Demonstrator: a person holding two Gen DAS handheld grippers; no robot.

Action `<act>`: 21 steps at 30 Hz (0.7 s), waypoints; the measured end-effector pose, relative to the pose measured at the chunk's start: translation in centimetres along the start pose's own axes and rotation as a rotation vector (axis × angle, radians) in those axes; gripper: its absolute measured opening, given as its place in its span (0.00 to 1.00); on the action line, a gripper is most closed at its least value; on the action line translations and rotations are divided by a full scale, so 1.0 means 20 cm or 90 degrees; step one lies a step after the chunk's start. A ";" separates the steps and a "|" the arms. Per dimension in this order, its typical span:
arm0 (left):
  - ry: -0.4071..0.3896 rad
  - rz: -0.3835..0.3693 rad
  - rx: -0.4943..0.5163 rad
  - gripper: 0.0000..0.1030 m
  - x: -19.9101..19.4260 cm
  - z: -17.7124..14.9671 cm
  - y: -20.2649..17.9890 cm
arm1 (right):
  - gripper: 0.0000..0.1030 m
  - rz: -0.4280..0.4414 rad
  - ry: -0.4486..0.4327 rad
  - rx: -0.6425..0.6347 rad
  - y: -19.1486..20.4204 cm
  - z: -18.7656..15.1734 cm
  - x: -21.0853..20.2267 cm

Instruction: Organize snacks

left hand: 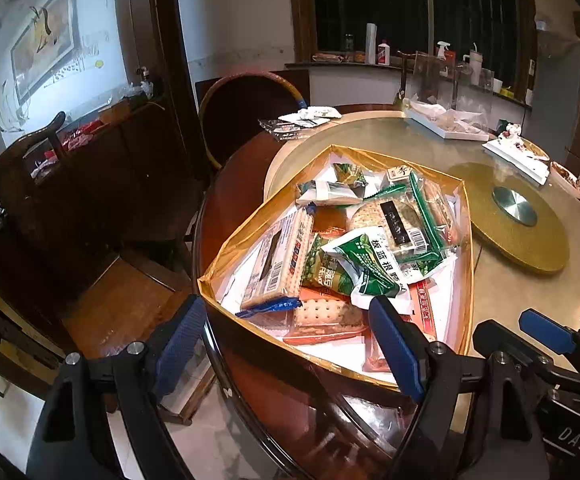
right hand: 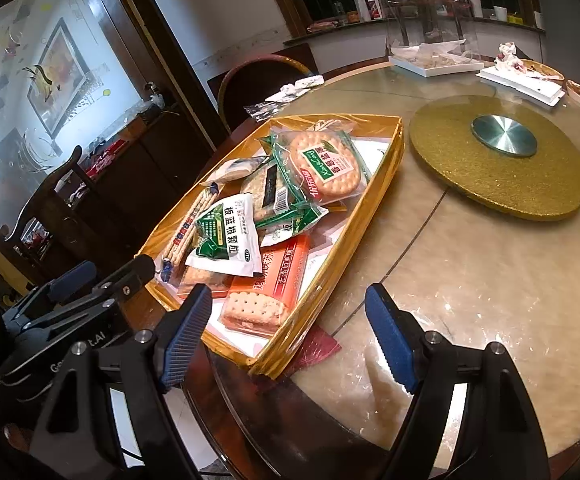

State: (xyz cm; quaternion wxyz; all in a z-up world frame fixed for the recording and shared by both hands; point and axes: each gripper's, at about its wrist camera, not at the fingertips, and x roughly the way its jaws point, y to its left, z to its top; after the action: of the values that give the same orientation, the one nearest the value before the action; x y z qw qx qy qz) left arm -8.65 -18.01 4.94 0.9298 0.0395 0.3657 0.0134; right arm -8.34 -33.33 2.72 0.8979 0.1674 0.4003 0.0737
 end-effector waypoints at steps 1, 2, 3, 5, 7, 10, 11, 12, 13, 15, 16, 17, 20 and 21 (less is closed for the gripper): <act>0.000 0.001 0.002 0.81 0.00 0.00 0.00 | 0.77 0.000 0.001 -0.001 0.00 0.00 0.00; 0.001 0.007 0.003 0.81 0.01 0.00 0.00 | 0.77 0.000 0.003 -0.003 0.00 0.00 0.00; 0.001 0.009 0.002 0.81 0.02 0.01 0.00 | 0.77 0.000 0.004 -0.005 0.01 0.00 0.01; 0.003 0.008 -0.003 0.81 0.04 0.01 0.00 | 0.77 -0.001 0.004 -0.010 0.02 0.00 0.01; 0.005 0.012 -0.001 0.81 0.05 0.01 0.00 | 0.77 -0.004 0.005 -0.014 0.02 0.00 0.01; 0.001 0.014 0.007 0.81 0.05 0.00 0.00 | 0.77 -0.005 0.003 -0.011 0.02 0.01 0.02; -0.001 0.017 0.010 0.81 0.05 0.00 0.00 | 0.77 -0.005 0.005 -0.010 0.02 0.01 0.03; -0.001 0.024 0.014 0.81 0.06 0.00 -0.01 | 0.77 -0.004 0.007 -0.011 0.02 0.01 0.03; 0.001 0.027 0.016 0.81 0.06 0.00 -0.01 | 0.77 -0.003 0.007 -0.013 0.03 0.01 0.04; 0.007 0.024 0.012 0.81 0.07 0.00 0.00 | 0.77 -0.003 0.008 -0.015 0.04 0.00 0.05; 0.007 0.023 0.008 0.81 0.08 0.00 0.00 | 0.77 -0.004 0.010 -0.017 0.04 0.00 0.05; 0.007 0.024 0.006 0.81 0.08 0.01 0.01 | 0.77 -0.004 0.010 -0.018 0.05 0.00 0.05; 0.005 0.026 0.009 0.81 0.08 0.01 0.01 | 0.77 -0.003 0.006 -0.018 0.05 0.01 0.05; 0.004 0.027 0.010 0.81 0.08 0.01 0.01 | 0.77 -0.004 0.006 -0.020 0.06 0.01 0.05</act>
State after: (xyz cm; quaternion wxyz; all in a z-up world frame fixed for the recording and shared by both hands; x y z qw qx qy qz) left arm -7.40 -17.74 4.00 0.9279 0.0544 0.3675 0.0307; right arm -7.46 -32.05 2.57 0.8987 0.1518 0.4040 0.0783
